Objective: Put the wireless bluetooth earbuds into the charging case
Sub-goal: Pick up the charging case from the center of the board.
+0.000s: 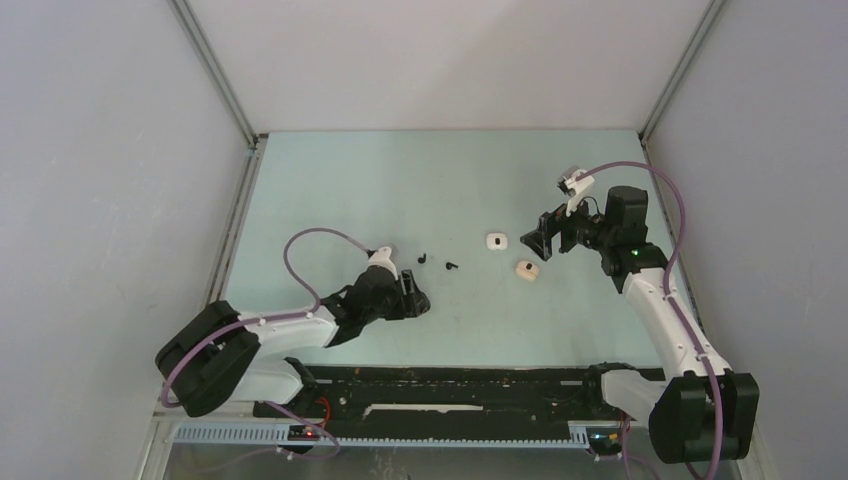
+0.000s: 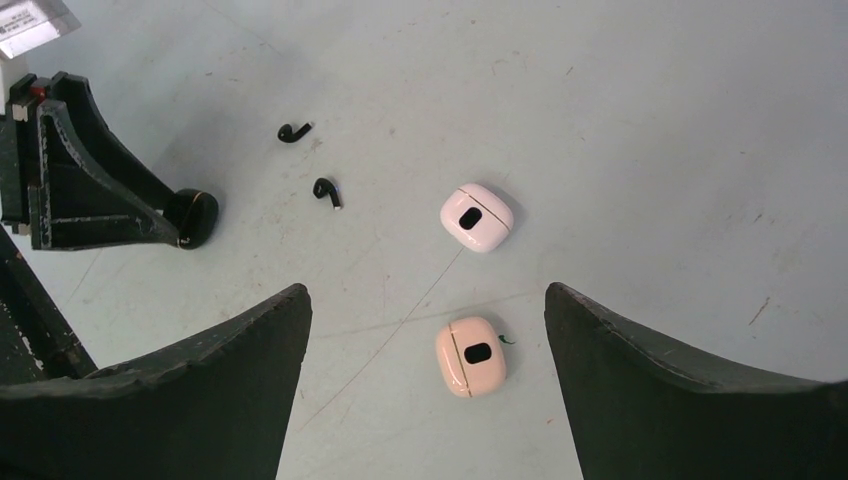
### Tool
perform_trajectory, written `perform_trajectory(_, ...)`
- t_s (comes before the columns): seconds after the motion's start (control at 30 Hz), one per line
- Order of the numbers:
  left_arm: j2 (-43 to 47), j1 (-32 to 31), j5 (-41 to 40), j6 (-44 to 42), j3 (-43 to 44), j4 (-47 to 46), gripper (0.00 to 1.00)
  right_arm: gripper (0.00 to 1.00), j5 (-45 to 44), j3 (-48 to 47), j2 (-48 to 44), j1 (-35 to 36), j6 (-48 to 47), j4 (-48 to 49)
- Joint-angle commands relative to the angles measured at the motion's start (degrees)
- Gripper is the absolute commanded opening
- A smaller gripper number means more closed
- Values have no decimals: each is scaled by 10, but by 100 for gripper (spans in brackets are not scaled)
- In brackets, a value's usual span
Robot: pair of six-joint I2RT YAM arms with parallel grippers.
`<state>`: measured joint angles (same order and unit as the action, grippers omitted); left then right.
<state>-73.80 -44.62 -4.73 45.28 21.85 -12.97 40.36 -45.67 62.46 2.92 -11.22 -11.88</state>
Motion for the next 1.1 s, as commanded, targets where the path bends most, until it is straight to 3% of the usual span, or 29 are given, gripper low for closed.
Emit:
perform_trajectory(0.0,-13,-27,36,25,7,-11,66,89,12,1,3,2,-9,8)
perform_trajectory(0.17,-44,-43,62,41,18,-32,64,89,17,1,5,4,-5,8)
perform_trajectory(0.37,-9,-48,49,37,9,-1,64,87,34,1,15,28,-16,4)
perform_trajectory(0.5,87,-64,-22,8,16,83,64,82,14,1,37,102,-31,8)
perform_trajectory(0.63,217,-72,-145,-25,23,196,65,80,-49,-29,90,206,-69,-17)
perform_trajectory(0.73,315,-71,-211,-23,-5,213,65,78,-91,-69,148,277,-92,-50)
perform_trajectory(0.9,458,-70,-226,-20,-62,206,66,78,-161,-107,228,362,-95,-63)
perform_trajectory(1.0,501,-70,-231,-29,-77,210,71,79,-192,-128,261,395,-87,-62)
perform_trajectory(1.07,508,-70,-257,0,-79,230,86,79,-197,-150,288,405,-79,-68)
